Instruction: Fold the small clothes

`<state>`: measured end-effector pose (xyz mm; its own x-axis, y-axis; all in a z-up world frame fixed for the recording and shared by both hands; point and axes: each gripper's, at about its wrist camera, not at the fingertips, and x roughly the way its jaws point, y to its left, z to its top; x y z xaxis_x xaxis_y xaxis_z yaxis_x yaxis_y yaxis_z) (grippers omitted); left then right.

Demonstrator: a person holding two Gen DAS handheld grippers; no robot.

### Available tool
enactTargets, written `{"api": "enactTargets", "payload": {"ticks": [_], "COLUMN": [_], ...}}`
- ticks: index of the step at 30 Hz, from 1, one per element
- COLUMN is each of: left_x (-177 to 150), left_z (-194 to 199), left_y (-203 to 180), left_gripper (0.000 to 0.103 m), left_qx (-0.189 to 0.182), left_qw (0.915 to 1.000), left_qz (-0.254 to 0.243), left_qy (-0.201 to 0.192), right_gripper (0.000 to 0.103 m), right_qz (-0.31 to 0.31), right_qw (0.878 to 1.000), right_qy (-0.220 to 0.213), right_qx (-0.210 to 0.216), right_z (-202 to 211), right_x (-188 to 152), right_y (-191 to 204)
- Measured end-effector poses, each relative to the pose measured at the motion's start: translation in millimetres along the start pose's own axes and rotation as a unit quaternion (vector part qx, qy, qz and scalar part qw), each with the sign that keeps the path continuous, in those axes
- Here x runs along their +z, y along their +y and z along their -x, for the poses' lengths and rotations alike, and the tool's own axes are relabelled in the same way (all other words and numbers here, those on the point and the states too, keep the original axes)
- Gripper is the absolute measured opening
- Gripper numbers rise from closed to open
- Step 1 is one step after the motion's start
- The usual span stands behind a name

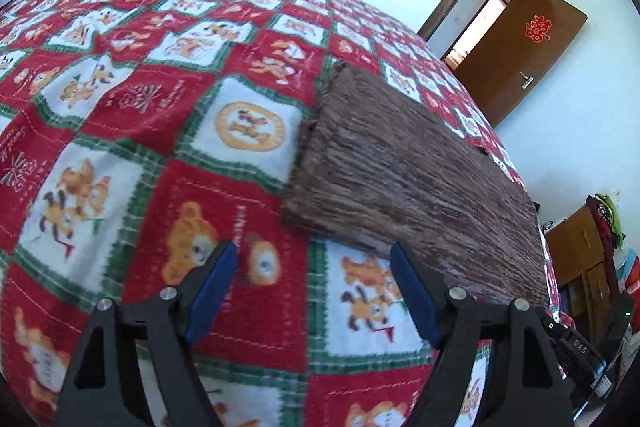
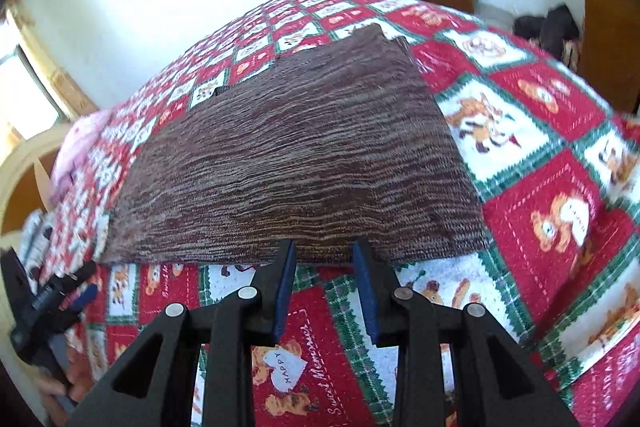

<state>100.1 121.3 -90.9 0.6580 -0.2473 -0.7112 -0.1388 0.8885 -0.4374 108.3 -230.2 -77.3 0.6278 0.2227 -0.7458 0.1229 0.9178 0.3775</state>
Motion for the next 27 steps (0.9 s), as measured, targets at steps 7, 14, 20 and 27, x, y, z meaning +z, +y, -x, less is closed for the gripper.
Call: {"api": "enactTargets", "payload": {"ticks": [7, 14, 20, 27], "left_x": [19.5, 37.4, 36.6, 30.3], "left_z": [-26.0, -43.7, -50.4, -41.4], "left_y": [-6.5, -13.0, 9.1, 11.3], "left_gripper": [0.079, 0.070, 0.013, 0.054], "left_qx": [-0.103, -0.080, -0.070, -0.109], "left_qw": [0.9894, 0.9924, 0.9921, 0.9867], "left_qz": [0.098, 0.094, 0.104, 0.120], "left_qy": [0.030, -0.001, 0.010, 0.011], "right_gripper": [0.031, 0.031, 0.031, 0.031], "right_qz": [-0.006, -0.008, 0.002, 0.001], "right_qw": [1.000, 1.000, 1.000, 1.000], "right_qy": [0.000, -0.001, 0.000, 0.002], "right_qx": [0.009, 0.012, 0.014, 0.008], "right_z": [-0.3, 0.5, 0.7, -0.3], "right_x": [0.2, -0.9, -0.6, 0.2], "right_y": [-1.1, -2.9, -0.2, 0.1]}}
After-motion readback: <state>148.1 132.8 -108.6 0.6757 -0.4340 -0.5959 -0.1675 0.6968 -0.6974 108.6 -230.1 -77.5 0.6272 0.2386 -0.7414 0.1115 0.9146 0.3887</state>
